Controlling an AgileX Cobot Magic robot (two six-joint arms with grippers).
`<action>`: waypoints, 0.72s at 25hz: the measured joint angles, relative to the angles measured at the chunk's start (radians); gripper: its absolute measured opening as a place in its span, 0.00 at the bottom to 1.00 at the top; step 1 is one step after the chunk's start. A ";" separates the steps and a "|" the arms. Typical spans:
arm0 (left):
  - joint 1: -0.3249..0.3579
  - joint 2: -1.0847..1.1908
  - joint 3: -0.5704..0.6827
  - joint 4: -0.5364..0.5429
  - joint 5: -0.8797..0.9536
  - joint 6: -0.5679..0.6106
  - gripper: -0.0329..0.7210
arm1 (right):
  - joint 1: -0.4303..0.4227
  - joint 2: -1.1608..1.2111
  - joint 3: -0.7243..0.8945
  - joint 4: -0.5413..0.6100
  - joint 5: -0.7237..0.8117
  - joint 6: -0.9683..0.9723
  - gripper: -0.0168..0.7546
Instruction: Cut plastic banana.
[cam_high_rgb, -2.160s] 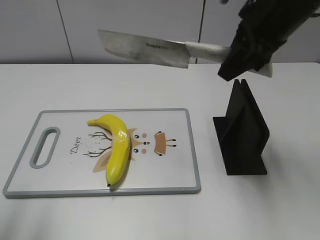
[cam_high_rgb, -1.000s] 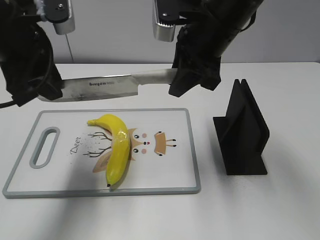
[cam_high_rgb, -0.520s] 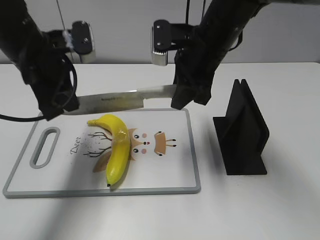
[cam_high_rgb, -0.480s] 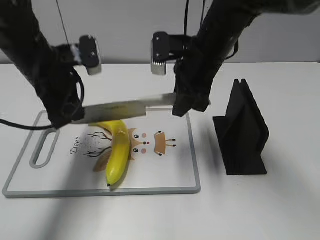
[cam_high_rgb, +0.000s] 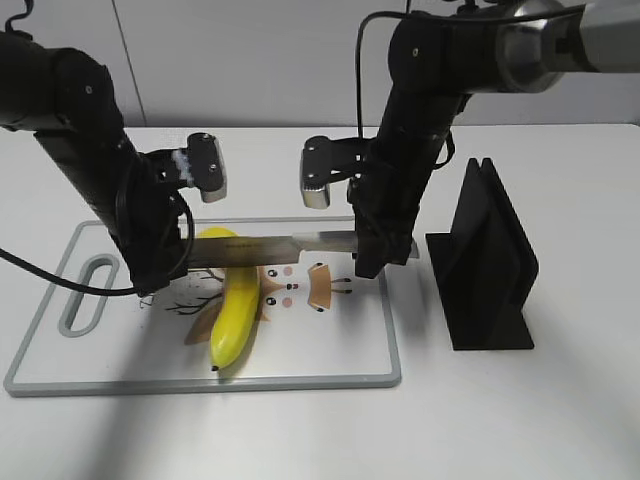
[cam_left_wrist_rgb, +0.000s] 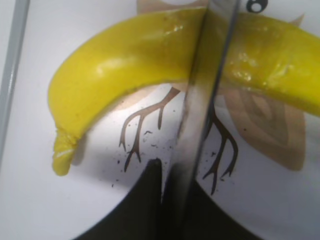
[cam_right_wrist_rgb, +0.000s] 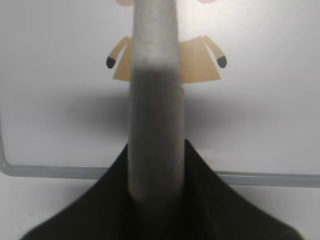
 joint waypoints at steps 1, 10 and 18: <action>0.000 -0.007 -0.001 0.000 0.007 0.000 0.05 | 0.002 -0.008 0.002 0.000 -0.001 0.002 0.25; 0.000 -0.187 -0.075 0.041 0.185 -0.012 0.04 | 0.012 -0.199 0.016 0.009 0.011 0.013 0.24; -0.002 -0.322 -0.092 0.036 0.270 -0.017 0.04 | 0.017 -0.329 0.016 0.023 0.047 0.015 0.24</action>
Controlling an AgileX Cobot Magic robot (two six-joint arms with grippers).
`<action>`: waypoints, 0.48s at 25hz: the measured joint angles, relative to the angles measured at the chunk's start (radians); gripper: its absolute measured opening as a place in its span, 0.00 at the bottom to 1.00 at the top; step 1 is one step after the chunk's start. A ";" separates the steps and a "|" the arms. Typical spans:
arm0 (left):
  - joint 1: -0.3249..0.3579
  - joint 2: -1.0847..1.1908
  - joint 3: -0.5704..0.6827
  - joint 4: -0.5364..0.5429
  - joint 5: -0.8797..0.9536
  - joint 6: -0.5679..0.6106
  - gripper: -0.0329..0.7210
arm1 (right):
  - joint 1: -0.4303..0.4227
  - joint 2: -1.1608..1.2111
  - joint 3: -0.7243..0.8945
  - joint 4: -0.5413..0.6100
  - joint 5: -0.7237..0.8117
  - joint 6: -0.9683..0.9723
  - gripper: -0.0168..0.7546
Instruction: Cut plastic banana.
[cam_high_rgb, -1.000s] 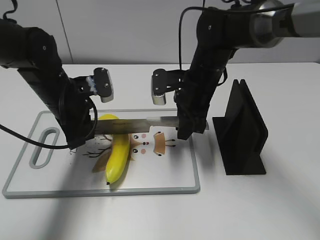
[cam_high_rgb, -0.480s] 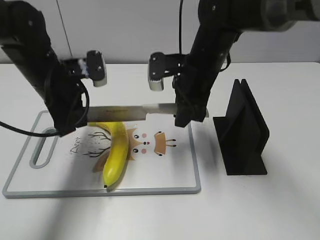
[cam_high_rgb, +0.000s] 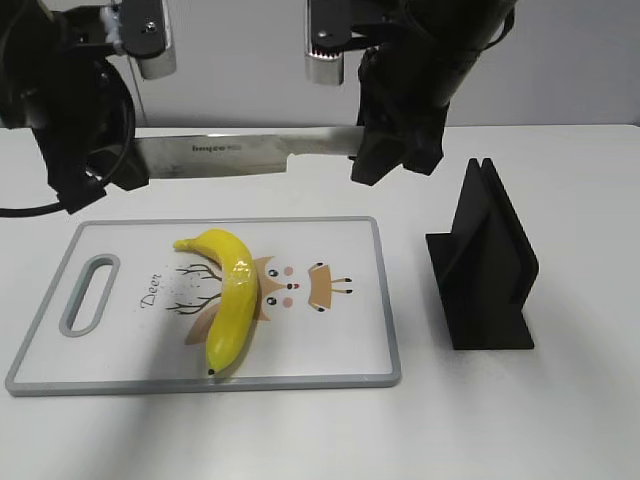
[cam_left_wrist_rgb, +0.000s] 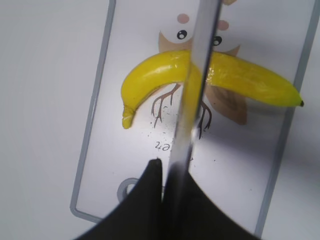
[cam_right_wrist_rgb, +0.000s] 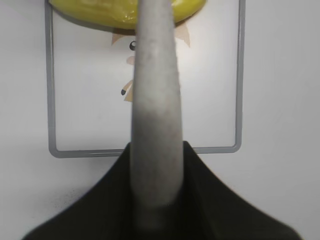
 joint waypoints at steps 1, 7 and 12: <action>0.000 -0.003 -0.001 -0.001 0.000 0.000 0.04 | 0.000 -0.004 0.000 0.000 0.000 0.000 0.24; 0.000 -0.004 -0.001 -0.002 -0.007 0.000 0.04 | 0.000 -0.006 0.000 0.000 0.000 0.000 0.24; 0.000 -0.005 -0.001 -0.005 -0.027 -0.008 0.19 | 0.000 -0.006 0.000 0.002 0.003 0.009 0.23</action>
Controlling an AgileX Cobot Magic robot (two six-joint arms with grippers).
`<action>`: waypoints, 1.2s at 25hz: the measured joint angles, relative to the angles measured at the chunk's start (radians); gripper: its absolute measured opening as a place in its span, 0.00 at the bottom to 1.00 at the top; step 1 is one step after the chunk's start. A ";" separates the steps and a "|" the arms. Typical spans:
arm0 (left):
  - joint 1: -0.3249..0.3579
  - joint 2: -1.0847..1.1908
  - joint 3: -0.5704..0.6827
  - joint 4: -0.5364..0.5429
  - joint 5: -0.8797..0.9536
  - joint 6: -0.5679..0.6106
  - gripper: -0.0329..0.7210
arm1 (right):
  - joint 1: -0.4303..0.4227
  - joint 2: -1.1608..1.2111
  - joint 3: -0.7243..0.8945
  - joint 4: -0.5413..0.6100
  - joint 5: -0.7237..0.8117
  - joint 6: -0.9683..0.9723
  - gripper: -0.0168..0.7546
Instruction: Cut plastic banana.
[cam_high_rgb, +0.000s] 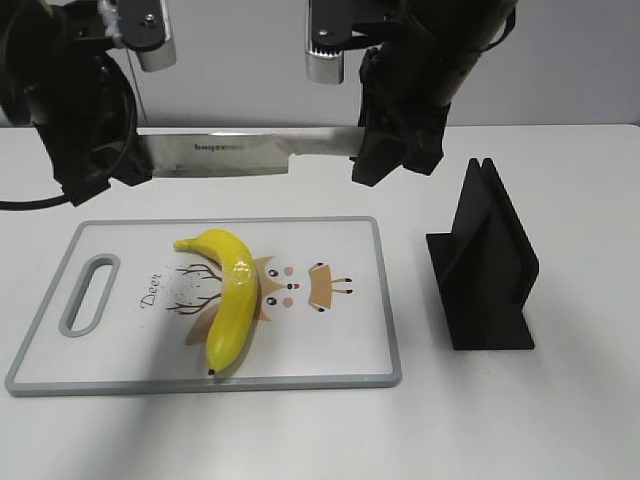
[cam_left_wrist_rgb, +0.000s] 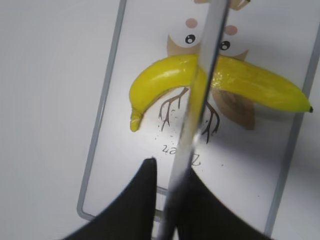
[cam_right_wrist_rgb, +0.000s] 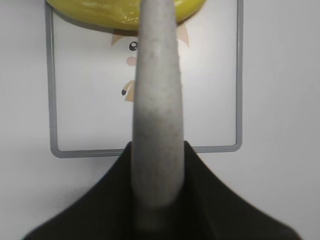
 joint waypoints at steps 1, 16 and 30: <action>0.000 0.000 0.000 -0.001 -0.006 -0.003 0.28 | 0.000 0.000 0.000 0.000 0.000 0.005 0.23; 0.000 -0.071 -0.026 0.229 -0.001 -0.514 0.92 | 0.000 0.000 -0.028 -0.036 0.047 0.413 0.23; 0.199 -0.177 0.030 0.391 0.234 -1.045 0.87 | 0.000 -0.060 -0.050 -0.042 0.103 0.981 0.23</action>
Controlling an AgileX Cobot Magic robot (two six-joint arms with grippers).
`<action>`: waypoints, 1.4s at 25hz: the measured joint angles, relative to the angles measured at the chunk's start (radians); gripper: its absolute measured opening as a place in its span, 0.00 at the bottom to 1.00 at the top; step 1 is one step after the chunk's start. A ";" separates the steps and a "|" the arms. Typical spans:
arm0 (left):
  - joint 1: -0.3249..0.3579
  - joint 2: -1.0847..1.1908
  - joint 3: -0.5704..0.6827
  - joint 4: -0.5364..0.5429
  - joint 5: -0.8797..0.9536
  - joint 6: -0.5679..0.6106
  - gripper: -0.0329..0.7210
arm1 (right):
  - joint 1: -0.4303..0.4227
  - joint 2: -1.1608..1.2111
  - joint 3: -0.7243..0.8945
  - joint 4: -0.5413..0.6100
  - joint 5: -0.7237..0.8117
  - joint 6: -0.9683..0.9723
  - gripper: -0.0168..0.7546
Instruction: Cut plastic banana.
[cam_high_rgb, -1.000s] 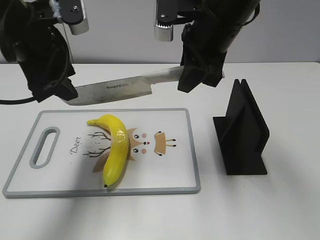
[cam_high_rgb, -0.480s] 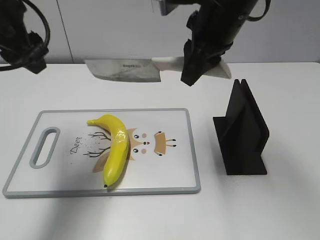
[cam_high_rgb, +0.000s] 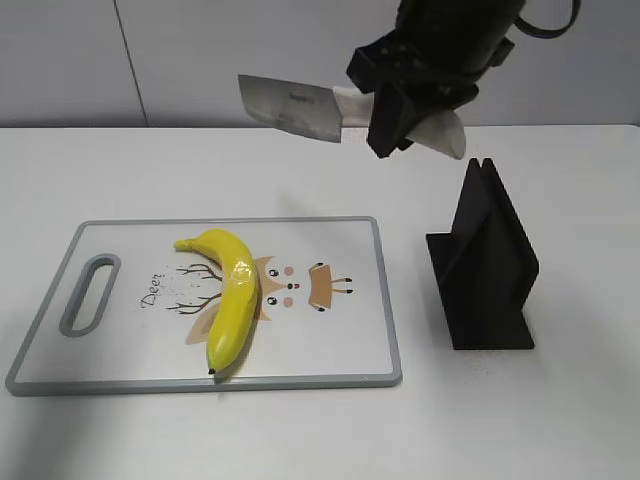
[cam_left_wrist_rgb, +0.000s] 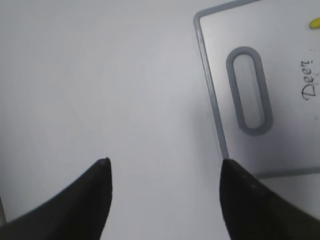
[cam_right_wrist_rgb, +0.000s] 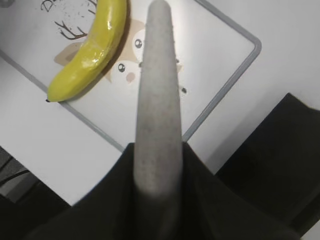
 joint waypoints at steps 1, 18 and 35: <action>0.007 -0.032 0.028 0.000 0.004 -0.001 0.86 | 0.000 -0.024 0.025 0.004 -0.004 0.016 0.23; 0.012 -0.669 0.404 -0.013 0.012 -0.061 0.83 | 0.000 -0.491 0.578 -0.211 -0.325 0.457 0.23; 0.012 -1.360 0.728 -0.008 -0.002 -0.134 0.83 | 0.000 -0.608 0.765 -0.329 -0.368 0.637 0.23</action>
